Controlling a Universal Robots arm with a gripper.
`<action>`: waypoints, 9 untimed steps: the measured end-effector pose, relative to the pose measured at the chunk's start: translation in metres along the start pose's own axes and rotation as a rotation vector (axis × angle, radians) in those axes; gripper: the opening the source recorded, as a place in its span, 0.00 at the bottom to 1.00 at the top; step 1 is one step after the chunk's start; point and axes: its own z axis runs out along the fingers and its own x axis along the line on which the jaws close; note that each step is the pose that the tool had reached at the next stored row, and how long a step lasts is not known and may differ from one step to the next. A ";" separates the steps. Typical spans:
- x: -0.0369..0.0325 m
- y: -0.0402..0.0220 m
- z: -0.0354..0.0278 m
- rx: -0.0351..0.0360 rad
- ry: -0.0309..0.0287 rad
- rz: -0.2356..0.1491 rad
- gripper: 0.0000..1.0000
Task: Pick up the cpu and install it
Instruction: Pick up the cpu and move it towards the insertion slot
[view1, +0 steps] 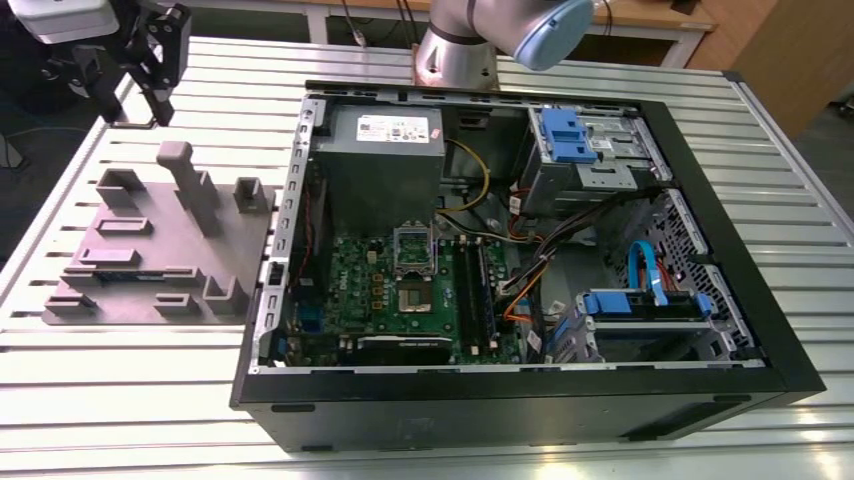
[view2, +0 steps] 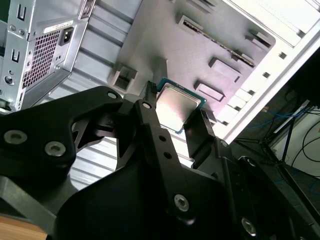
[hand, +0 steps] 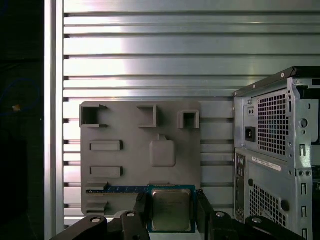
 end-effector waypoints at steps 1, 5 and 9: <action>-0.0003 0.0000 0.0000 0.0000 0.0000 0.000 0.47; -0.0019 0.0000 -0.0001 0.0001 0.0001 0.000 0.47; -0.0035 0.0001 -0.0001 0.0000 0.0001 0.000 0.47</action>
